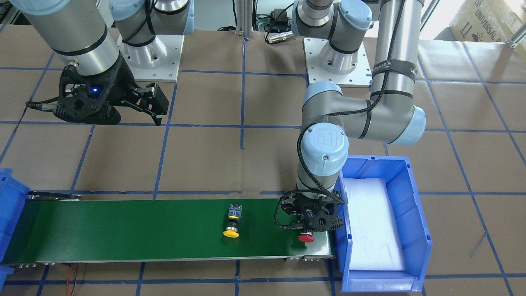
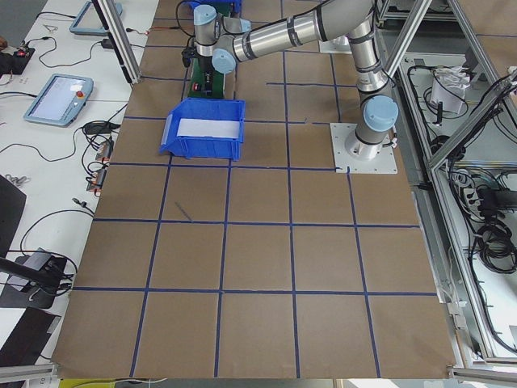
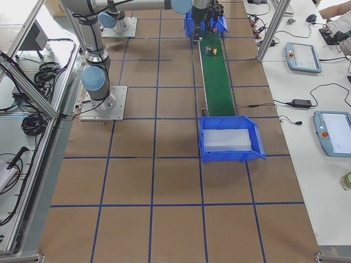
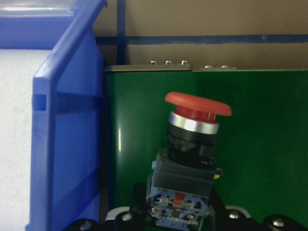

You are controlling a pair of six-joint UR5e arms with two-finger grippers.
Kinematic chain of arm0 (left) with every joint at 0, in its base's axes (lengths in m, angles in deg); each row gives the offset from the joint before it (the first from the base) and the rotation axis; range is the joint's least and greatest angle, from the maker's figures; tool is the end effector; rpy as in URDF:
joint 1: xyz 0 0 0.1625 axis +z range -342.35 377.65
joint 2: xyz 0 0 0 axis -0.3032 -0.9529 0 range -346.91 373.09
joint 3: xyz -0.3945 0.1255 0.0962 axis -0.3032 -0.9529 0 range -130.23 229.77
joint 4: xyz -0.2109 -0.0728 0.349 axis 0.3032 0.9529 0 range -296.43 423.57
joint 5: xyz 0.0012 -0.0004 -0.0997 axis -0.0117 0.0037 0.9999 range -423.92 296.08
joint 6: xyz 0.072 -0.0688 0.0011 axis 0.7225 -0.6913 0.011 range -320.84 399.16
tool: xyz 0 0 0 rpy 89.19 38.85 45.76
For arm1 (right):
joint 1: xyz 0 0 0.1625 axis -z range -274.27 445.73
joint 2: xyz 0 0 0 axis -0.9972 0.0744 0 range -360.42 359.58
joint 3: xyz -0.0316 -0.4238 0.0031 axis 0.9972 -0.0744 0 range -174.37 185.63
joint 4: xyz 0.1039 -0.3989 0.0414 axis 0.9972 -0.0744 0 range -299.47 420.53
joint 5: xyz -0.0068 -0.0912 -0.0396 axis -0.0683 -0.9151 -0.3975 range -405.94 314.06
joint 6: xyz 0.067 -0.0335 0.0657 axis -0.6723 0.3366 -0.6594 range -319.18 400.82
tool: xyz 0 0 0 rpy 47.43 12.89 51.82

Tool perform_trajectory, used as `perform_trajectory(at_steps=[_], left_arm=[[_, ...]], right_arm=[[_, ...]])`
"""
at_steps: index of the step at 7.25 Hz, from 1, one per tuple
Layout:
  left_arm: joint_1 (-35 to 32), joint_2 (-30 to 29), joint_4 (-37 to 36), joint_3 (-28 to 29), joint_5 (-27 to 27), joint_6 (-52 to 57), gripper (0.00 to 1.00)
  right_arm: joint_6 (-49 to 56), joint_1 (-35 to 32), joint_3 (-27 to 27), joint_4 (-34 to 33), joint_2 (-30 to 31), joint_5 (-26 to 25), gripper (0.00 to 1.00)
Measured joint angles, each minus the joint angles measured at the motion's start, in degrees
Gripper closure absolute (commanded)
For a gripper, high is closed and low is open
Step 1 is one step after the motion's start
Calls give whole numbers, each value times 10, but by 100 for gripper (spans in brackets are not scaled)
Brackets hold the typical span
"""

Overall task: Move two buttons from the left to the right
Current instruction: 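Carry the red button onto the conveyor and release it with the left gripper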

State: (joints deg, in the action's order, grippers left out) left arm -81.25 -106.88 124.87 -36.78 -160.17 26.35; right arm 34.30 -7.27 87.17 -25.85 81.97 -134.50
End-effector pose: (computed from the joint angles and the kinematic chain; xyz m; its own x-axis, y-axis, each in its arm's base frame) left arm -0.2242 -0.6396 0.2605 -0.9925 -0.0730 -0.0977 -0.0672 0.9959 -0.0611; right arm 0.1641 -0.5353 0.4853 -0.9979 0.0624 -0.0195 0.0614 0.9968 0.0510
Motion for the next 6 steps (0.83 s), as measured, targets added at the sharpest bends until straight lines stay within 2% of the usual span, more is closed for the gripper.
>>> perform_trajectory(at_steps=[1,3,4,6], left_arm=[[-2,-6,0,2,-1,-1,0],[-8,-3,1,-3,3,-1,0],[-11,16,12,-9,4,2,0],[-12,101,90,-16,4,10,0]], right_arm=[[1,0,0,-1,-1,-4,0],[-1,0,0,0,-4,-7,0],[-2,1,0,1,-5,-8,0],[-5,1,0,1,-5,-7,0]])
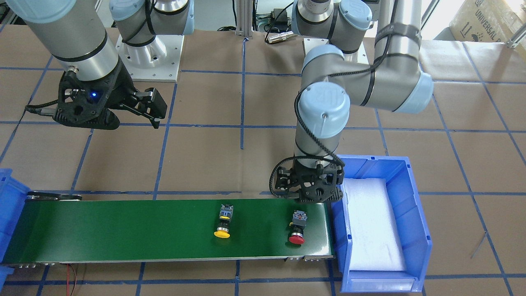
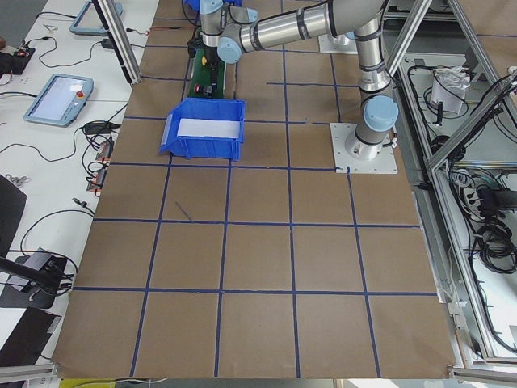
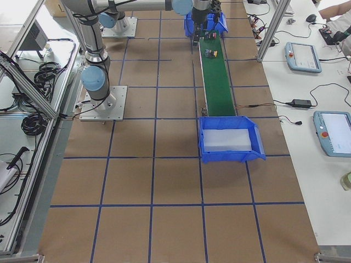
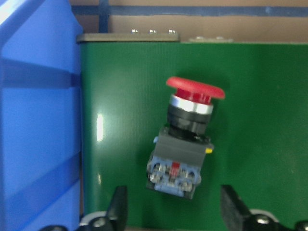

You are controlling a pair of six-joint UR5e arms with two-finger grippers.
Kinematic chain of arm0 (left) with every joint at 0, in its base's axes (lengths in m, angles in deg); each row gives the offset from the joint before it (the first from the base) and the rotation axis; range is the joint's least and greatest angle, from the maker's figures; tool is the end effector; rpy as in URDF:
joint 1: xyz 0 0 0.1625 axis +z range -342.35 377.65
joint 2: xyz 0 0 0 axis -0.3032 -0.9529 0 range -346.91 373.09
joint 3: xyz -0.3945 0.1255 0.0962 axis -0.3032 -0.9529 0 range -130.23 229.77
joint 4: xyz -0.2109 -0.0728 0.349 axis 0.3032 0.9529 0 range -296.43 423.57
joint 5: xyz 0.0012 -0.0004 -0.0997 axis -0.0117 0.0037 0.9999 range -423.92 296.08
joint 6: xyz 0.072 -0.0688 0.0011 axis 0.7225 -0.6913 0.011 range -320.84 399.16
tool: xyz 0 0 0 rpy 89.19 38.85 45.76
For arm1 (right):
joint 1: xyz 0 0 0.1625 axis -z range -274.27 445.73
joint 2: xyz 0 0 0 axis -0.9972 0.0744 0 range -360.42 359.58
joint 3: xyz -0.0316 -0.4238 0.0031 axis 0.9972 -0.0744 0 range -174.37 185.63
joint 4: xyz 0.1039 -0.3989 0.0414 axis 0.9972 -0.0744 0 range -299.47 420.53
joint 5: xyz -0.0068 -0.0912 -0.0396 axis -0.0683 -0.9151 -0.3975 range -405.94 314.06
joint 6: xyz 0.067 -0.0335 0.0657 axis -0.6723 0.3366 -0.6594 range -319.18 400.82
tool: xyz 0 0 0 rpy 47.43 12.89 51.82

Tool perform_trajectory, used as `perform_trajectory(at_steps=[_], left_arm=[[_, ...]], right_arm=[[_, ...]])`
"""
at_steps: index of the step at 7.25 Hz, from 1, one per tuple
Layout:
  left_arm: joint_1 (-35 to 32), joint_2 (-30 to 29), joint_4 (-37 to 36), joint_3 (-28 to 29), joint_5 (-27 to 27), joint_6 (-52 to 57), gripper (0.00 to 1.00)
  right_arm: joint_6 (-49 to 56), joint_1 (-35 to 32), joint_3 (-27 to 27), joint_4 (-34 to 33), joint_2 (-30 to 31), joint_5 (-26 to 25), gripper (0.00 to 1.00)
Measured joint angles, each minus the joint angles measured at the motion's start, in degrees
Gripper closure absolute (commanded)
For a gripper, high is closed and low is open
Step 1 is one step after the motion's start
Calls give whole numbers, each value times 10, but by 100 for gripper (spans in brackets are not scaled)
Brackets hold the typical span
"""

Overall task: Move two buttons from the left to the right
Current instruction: 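Carry the red button onto the conveyor and release it with the left gripper, then withdraw the left gripper above its bin while the conveyor carries the buttons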

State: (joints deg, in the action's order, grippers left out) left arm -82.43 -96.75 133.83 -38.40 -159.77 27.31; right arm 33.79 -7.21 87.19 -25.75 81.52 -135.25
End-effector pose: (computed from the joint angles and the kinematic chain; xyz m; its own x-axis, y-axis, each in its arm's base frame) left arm -0.2298 -0.5887 0.3451 -0.9950 -0.0347 -0.0935 -0.0301 0.9983 -0.0503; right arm 0.1623 -0.5379 0.4807 -0.9974 0.0718 -0.0048 0.0713 0.9957 0.0594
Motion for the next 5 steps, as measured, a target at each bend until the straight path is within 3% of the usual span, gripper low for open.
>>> perform_trajectory(at_steps=[2,5], left_arm=[[3,93,88,-4,-1,2,0],[26,160,125,-44,0,29,0]], right_arm=[[-1,0,0,1,1,1,0],[0,0,0,2,0,1,0]])
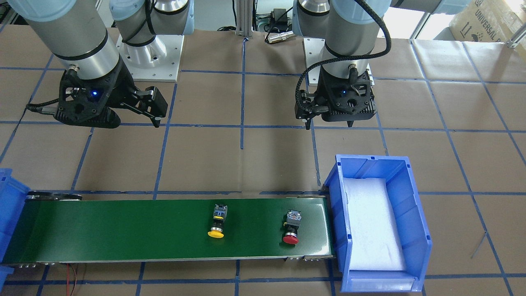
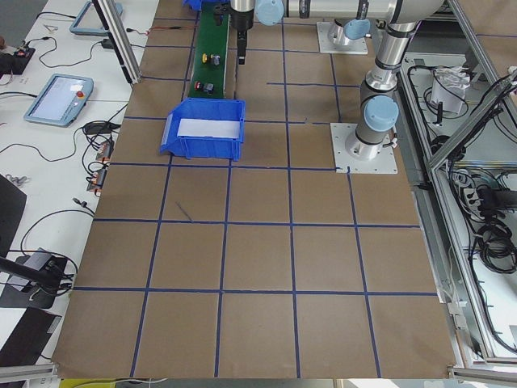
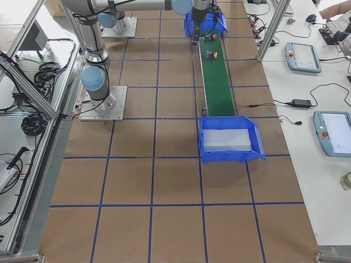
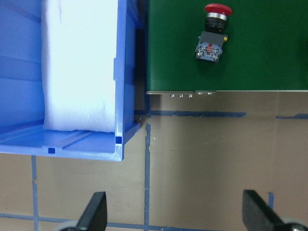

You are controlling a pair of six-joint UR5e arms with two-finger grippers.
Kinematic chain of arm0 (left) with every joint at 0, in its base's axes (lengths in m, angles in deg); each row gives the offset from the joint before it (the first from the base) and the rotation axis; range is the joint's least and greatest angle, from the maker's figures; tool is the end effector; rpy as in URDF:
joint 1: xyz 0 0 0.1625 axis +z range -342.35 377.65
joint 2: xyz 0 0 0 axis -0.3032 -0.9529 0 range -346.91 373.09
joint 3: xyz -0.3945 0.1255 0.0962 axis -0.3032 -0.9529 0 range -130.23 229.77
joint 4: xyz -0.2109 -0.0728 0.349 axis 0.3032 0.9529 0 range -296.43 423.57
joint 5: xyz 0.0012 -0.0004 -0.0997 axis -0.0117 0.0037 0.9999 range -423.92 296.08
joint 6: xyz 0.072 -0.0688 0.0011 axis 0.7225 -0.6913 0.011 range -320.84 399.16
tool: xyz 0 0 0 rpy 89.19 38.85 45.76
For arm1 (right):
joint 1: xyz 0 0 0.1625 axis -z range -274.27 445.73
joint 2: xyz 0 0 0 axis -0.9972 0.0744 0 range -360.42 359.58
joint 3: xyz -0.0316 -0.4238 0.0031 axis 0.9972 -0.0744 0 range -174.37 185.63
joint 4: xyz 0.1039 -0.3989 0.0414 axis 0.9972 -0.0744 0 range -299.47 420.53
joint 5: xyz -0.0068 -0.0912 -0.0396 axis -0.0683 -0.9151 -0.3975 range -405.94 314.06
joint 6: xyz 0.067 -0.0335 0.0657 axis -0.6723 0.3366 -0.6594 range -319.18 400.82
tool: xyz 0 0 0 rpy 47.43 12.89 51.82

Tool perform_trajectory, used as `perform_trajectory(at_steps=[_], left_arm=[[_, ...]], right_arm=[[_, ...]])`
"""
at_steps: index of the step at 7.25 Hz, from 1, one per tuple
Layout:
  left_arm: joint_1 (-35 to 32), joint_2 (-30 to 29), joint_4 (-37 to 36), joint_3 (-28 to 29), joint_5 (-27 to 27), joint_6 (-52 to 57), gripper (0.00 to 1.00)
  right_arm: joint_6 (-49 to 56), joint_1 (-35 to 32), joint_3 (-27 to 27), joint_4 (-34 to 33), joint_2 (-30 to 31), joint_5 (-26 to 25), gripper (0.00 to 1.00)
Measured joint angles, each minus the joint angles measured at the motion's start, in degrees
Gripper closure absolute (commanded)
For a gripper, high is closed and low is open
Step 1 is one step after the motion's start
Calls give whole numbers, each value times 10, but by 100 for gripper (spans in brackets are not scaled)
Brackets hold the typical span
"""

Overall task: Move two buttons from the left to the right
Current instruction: 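Withdraw the left gripper above its bin while the conveyor carries the buttons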

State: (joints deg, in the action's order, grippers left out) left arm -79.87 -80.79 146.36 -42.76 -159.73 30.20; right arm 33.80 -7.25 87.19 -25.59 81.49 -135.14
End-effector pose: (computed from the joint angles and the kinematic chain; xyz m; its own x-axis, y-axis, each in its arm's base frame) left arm -0.1903 -0.4989 0.4451 -0.9948 -0.0272 -0.0978 -0.0244 0.9993 -0.0294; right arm 0.1629 -0.5376 0.4801 -0.9975 0.0710 -0.0063 0.0705 0.9955 0.0629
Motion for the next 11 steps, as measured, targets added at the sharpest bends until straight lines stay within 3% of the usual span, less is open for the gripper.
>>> perform_trajectory(at_steps=[6,11], left_arm=[[35,32,-48,-31,27,3,0],[43,75,15,-21,49,4,0]], right_arm=[[-1,1,0,1,-1,1,0],[0,-2,0,4,5,1,0]])
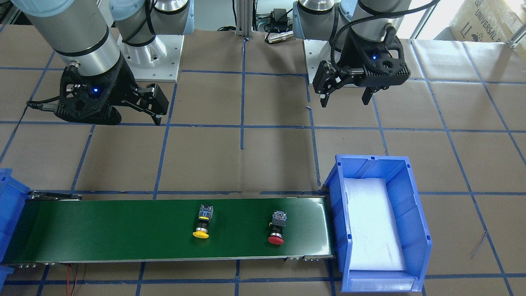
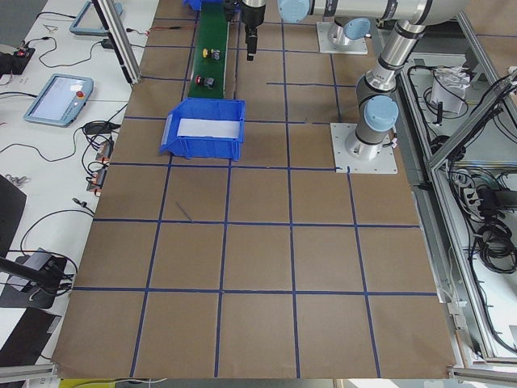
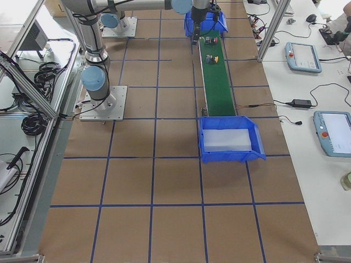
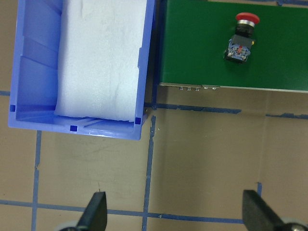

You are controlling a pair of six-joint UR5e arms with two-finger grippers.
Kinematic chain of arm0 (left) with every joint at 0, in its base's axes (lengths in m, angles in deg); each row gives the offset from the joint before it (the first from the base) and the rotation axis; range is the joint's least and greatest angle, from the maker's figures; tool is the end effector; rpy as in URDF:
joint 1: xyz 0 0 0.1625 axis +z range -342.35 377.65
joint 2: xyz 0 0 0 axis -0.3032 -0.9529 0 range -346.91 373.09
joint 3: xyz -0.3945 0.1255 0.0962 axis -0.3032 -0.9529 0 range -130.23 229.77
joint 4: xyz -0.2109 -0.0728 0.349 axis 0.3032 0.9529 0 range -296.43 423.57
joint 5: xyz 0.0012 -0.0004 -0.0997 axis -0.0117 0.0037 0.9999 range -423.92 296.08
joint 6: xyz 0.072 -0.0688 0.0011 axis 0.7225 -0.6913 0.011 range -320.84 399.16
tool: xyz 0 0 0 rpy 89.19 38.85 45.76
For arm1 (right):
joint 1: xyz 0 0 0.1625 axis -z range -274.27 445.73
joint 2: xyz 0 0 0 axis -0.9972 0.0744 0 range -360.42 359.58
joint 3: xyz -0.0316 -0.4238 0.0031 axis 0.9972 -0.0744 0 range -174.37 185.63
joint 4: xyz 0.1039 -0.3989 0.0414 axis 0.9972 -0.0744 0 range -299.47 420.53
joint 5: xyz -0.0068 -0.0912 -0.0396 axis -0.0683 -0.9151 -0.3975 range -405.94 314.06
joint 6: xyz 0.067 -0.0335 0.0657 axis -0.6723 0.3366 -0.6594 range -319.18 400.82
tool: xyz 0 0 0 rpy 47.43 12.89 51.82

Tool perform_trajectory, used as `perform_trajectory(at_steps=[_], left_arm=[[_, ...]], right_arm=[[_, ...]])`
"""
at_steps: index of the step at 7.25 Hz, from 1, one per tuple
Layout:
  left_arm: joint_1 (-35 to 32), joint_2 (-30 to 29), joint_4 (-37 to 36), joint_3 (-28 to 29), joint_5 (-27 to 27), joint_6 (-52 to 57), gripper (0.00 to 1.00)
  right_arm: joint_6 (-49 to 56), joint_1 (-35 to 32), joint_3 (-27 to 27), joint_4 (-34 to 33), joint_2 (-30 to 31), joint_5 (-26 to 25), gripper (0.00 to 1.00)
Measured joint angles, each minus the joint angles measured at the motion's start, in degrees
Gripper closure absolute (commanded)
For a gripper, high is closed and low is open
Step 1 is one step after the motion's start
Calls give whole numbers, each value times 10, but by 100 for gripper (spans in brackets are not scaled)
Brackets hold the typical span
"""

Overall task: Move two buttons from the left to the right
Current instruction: 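Withdraw the left gripper above its bin while the conveyor carries the buttons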

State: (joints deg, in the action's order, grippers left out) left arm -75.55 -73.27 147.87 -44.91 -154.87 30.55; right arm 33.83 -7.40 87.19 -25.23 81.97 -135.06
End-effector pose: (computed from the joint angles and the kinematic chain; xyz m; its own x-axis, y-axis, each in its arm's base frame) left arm -0.1579 -0.4644 0.4884 -0.9954 -0.0952 -0.0042 -0.0945 0.9921 -0.0827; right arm 0.1642 -0.5338 0.4841 -0.9977 0.0680 -0.0080 0.0673 0.9959 0.0610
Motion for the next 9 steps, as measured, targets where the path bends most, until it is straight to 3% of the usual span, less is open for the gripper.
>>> perform_trajectory(at_steps=[5,9], left_arm=[[22,-12,7,7,-1,2,0],[23,-63,35,62,-2,5,0]], right_arm=[[3,1,0,2,-5,0,0],[3,1,0,0,-8,1,0]])
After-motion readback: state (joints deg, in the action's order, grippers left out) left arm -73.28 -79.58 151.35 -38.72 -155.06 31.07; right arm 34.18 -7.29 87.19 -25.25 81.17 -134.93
